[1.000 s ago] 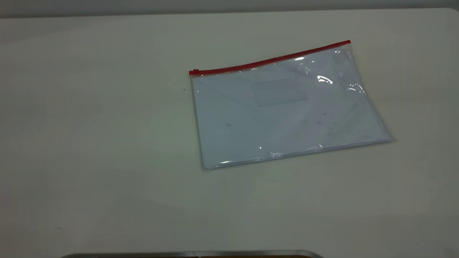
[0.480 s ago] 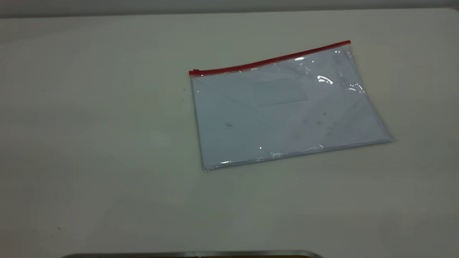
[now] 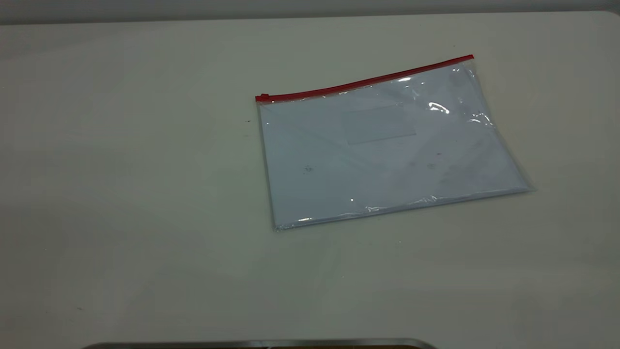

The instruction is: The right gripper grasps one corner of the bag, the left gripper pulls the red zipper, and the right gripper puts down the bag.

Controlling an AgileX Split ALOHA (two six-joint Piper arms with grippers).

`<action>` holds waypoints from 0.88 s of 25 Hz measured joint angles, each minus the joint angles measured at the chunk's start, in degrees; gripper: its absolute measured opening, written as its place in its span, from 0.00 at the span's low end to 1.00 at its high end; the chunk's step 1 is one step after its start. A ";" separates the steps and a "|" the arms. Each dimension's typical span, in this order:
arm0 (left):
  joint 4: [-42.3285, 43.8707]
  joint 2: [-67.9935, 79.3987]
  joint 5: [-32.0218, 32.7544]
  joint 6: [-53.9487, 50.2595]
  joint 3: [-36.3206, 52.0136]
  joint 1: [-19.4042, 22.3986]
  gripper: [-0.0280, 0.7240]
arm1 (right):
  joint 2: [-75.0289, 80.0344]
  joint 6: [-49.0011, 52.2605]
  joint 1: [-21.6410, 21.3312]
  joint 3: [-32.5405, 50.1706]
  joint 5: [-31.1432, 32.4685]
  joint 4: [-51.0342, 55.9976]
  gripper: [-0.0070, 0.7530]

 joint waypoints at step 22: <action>-0.11 -0.02 -1.93 -0.10 7.26 0.00 0.72 | -0.18 1.21 0.00 0.29 -0.37 -0.87 0.55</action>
